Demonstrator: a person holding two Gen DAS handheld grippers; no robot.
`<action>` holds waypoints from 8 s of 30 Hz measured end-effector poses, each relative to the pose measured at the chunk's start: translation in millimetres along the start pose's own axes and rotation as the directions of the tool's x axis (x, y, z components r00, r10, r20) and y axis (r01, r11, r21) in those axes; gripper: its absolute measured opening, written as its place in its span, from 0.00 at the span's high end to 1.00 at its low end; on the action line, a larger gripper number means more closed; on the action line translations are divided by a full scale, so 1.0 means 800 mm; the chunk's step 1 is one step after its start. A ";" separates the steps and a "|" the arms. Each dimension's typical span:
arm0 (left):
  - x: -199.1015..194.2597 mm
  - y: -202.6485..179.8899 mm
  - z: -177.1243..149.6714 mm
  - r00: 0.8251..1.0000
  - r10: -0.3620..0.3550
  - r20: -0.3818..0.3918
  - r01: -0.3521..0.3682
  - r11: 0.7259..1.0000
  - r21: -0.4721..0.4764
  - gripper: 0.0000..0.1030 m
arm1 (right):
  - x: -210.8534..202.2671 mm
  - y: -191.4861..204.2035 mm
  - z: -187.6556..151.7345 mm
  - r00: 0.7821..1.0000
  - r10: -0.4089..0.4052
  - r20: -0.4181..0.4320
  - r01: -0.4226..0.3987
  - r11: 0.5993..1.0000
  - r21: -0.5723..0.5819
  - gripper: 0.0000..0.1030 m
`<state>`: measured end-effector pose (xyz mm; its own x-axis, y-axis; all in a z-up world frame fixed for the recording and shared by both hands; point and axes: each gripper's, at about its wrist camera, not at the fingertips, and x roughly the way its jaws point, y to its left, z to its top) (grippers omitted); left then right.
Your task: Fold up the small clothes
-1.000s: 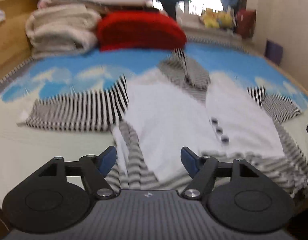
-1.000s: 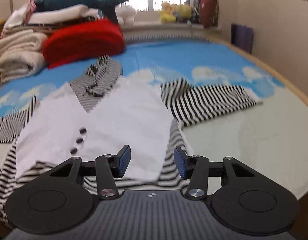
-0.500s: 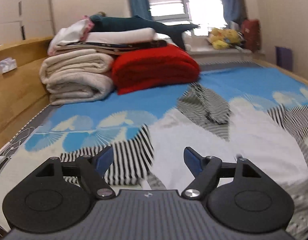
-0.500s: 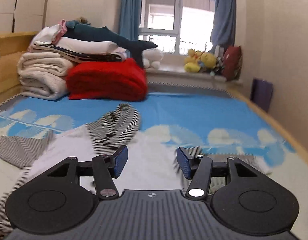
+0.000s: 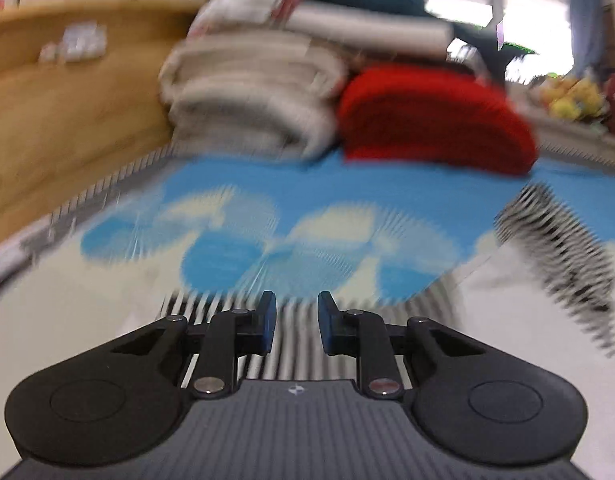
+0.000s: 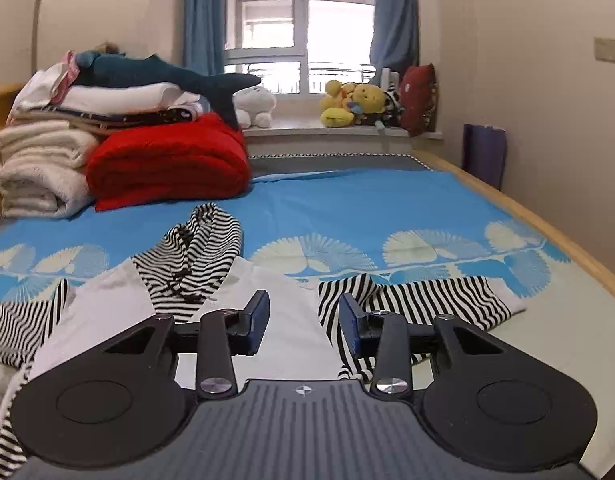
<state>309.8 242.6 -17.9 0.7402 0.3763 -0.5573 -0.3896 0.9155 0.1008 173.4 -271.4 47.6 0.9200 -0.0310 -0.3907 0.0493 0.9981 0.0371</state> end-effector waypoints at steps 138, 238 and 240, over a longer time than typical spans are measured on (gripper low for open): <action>0.042 -0.179 0.086 0.805 -0.425 -0.414 0.309 0.896 -0.319 0.83 | 0.321 0.172 -0.066 0.816 0.218 -0.535 -0.350 0.924 -0.157 0.65; 0.046 -0.184 0.082 0.766 -0.448 -0.461 0.337 0.891 -0.306 0.64 | 0.243 0.110 0.068 0.793 0.418 -0.442 -0.363 0.908 0.208 0.66; 0.047 -0.194 0.075 0.762 -0.439 -0.476 0.339 0.897 -0.285 0.64 | 0.234 0.095 0.074 0.830 0.409 -0.380 -0.346 0.911 0.225 0.58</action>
<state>431.0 123.5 -5.3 0.4739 -0.1834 -0.8613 -0.2548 0.9076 -0.3335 372.4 -204.7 31.9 0.6361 0.4024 -0.6583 -0.1857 0.9080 0.3757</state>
